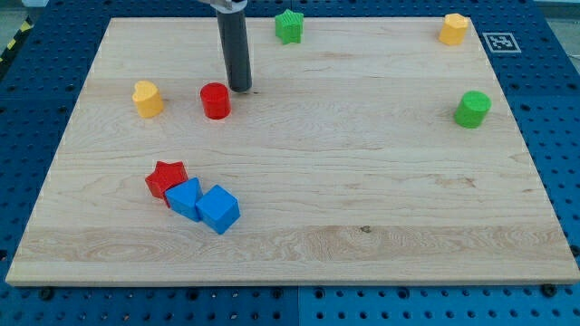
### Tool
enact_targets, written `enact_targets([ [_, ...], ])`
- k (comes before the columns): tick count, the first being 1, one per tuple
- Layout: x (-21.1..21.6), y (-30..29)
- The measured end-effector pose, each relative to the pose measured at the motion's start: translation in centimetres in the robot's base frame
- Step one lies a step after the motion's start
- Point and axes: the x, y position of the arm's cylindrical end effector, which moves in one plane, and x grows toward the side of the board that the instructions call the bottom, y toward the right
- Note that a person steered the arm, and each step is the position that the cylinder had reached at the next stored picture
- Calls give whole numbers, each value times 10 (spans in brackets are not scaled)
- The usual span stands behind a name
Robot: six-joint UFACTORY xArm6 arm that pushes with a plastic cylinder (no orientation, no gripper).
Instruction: Push the red circle into the triangle
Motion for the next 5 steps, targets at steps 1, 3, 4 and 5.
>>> enact_targets([
  [1, 4, -15],
  [3, 77, -15],
  [4, 83, -18],
  [5, 68, -17],
])
